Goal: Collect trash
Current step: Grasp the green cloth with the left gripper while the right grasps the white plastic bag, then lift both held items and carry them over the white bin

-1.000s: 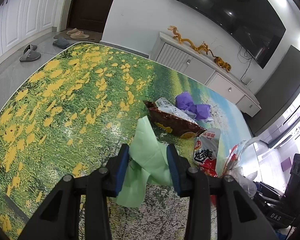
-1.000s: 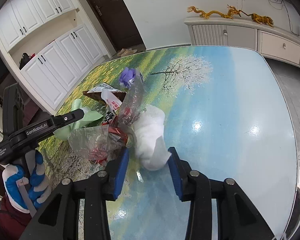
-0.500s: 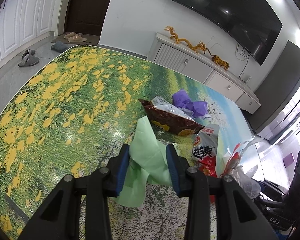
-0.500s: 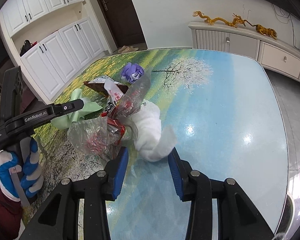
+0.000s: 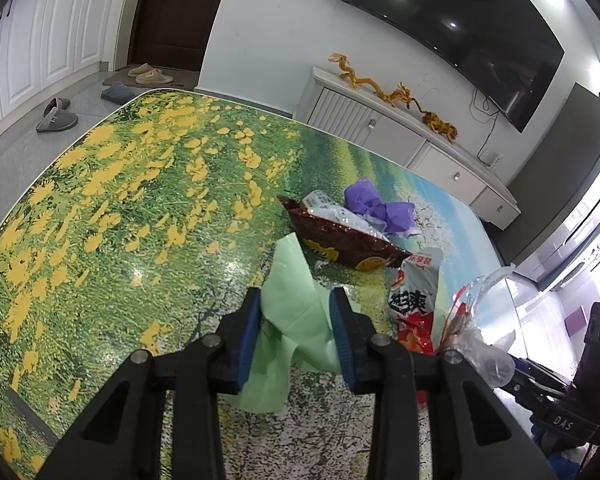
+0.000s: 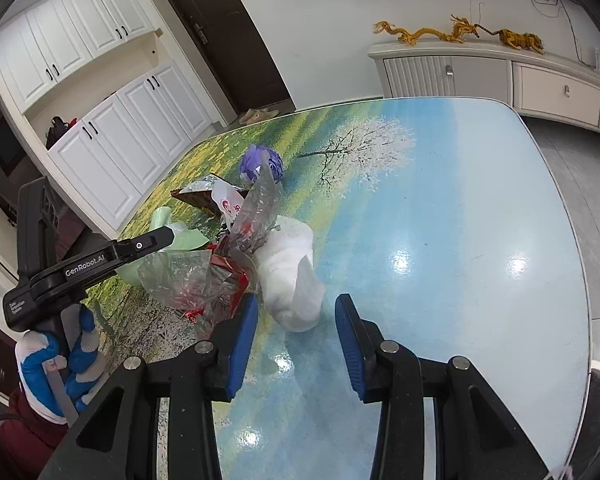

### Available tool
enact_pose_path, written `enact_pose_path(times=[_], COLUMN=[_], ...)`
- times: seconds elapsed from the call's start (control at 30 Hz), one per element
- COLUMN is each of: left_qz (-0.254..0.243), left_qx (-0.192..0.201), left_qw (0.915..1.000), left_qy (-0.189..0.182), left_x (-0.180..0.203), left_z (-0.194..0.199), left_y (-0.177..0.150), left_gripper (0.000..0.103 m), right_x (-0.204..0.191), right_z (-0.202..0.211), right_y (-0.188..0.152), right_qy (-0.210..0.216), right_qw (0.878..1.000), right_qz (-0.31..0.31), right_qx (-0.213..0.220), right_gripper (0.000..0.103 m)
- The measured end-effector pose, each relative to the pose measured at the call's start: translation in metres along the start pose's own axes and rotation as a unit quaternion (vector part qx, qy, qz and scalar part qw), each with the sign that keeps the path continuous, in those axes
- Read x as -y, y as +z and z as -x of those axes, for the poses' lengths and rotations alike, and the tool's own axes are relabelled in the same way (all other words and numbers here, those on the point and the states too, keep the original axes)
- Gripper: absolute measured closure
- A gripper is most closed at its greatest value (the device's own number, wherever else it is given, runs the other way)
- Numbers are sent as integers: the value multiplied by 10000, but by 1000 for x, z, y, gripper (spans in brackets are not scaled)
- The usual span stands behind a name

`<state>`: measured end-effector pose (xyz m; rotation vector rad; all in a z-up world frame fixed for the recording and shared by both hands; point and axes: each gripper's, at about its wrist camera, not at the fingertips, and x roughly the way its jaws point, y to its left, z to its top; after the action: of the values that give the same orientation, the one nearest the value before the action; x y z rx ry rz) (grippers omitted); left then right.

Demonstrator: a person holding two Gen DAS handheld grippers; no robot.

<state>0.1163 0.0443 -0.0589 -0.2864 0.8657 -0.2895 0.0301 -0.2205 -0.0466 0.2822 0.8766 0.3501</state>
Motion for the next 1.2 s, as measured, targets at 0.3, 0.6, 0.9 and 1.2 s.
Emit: enact_pose_path(times=[0.3, 0.6, 0.9, 1.2], left_qz=[103, 107, 122, 118], left_qx=[87, 326, 741, 1238], left_qw=[9999, 9991, 9967, 9915], left_qy=[-106, -263, -307, -380], left_x=[-2, 6, 16, 32], left_z=[9, 38, 88, 150], left_y=[-1, 0, 5, 11], left_gripper=[77, 78, 78, 78], right_x=[0, -4, -14, -34], right_z=[9, 38, 87, 157], right_y=[-4, -7, -9, -14], right_qy=[-116, -332, -473, -517], right_qw=[9999, 9987, 9948, 9850], right_qz=[86, -35, -156, -114], right_qx=[41, 387, 885, 1641], right_gripper=[88, 92, 92, 92])
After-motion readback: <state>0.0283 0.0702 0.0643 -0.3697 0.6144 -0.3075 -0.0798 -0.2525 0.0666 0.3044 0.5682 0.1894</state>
